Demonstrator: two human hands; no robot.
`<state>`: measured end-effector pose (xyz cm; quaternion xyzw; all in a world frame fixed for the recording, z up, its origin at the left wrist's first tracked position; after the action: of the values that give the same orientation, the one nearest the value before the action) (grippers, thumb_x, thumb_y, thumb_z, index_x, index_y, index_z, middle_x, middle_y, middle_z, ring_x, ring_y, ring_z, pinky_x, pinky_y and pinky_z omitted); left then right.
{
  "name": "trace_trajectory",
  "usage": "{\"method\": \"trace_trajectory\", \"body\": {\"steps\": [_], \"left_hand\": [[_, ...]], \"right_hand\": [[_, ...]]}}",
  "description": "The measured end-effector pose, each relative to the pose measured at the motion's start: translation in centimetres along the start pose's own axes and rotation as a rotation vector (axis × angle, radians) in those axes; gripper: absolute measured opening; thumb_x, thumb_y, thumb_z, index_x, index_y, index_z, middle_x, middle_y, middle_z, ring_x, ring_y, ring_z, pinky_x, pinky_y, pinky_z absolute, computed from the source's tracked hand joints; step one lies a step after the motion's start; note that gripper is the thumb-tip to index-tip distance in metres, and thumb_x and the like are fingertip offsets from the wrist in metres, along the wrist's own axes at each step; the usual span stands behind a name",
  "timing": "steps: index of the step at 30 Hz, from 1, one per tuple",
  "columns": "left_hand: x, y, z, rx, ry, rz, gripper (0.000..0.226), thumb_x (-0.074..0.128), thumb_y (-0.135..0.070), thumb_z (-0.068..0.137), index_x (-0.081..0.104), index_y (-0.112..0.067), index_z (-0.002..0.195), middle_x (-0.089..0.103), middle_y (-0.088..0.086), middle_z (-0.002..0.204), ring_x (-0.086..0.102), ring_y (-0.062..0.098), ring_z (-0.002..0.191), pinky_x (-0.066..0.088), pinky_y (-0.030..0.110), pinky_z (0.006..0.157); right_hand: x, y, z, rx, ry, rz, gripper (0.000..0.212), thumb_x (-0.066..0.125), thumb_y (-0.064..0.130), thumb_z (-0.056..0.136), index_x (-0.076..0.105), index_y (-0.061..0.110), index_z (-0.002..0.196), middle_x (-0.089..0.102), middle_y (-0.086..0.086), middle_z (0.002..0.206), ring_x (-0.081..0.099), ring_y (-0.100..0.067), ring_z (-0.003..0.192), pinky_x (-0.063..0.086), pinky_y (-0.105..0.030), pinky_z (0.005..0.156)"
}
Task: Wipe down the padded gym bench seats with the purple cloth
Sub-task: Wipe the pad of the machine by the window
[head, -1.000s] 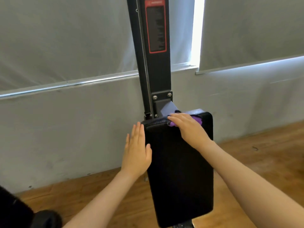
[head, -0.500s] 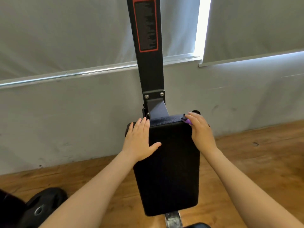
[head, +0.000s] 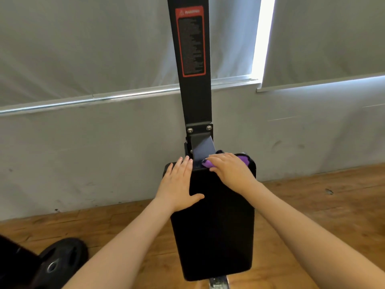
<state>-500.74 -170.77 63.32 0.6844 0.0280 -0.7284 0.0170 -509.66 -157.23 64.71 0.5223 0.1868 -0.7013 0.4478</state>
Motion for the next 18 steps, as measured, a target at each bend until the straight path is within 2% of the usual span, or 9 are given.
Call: {"method": "trace_trajectory", "body": {"steps": [4,8,10,11,14,18], "left_hand": [[0.1,0.0,0.0,-0.014,-0.008,0.015,0.104,0.05,-0.065,0.086,-0.01,-0.011,0.152,-0.013,0.005,0.161,-0.013,0.021,0.147,-0.006,0.038,0.117],[0.5,0.0,0.0,-0.009,-0.027,0.031,0.104,0.049,-0.065,0.086,-0.012,-0.011,0.151,-0.015,0.005,0.16,-0.016,0.021,0.146,-0.007,0.039,0.117],[0.6,0.1,0.0,-0.004,-0.031,0.036,0.104,0.049,-0.065,0.086,-0.013,-0.012,0.151,-0.016,0.004,0.16,-0.016,0.022,0.146,-0.006,0.04,0.118],[0.6,0.1,-0.1,-0.001,-0.032,0.033,0.105,0.049,-0.064,0.086,-0.014,-0.012,0.151,-0.017,0.004,0.16,-0.017,0.021,0.146,-0.005,0.04,0.119],[0.5,0.3,-0.1,0.022,-0.013,0.034,0.105,0.052,-0.063,0.086,-0.015,-0.013,0.151,-0.018,0.003,0.159,-0.017,0.021,0.146,-0.004,0.039,0.12],[0.4,0.4,-0.1,0.035,0.015,0.05,0.108,0.054,-0.063,0.085,-0.015,-0.012,0.151,-0.019,0.004,0.159,-0.016,0.021,0.146,-0.004,0.039,0.12]], "right_hand": [[-1.0,-4.4,-2.7,0.199,-0.112,0.03,0.03,0.051,0.014,0.094,0.059,0.014,0.123,0.059,-0.003,0.127,0.051,-0.019,0.121,0.033,-0.026,0.103],[-1.0,-5.9,-3.9,0.382,-0.257,0.2,0.024,0.049,0.005,0.094,0.065,0.007,0.113,0.064,-0.009,0.115,0.057,-0.026,0.11,0.036,-0.02,0.087],[-0.9,-4.3,-3.0,0.33,-0.324,0.194,0.023,0.054,0.003,0.091,0.065,0.006,0.111,0.066,-0.009,0.112,0.058,-0.025,0.109,0.039,-0.022,0.09],[-0.6,-3.1,-2.4,0.244,-0.331,0.149,0.026,0.059,0.003,0.088,0.065,0.006,0.114,0.065,-0.009,0.115,0.058,-0.025,0.112,0.039,-0.025,0.096],[1.6,-0.9,-2.5,-0.02,-0.288,-0.062,0.051,0.073,-0.004,0.072,0.062,0.009,0.119,0.061,-0.009,0.124,0.055,-0.026,0.119,0.03,-0.042,0.104],[4.0,-3.5,-6.1,-0.042,-0.26,-0.084,0.086,0.071,-0.019,0.061,0.043,0.013,0.135,0.042,-0.004,0.141,0.035,-0.022,0.133,0.028,-0.05,0.103]]}}
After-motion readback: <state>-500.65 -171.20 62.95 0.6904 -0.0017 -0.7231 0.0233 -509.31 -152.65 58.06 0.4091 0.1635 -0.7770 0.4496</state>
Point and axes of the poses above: each hand's wrist, its own z-axis towards the middle knuckle, its own x-axis out of the palm, y = z × x, the point moved 4 cm from there along z, towards the middle knuckle
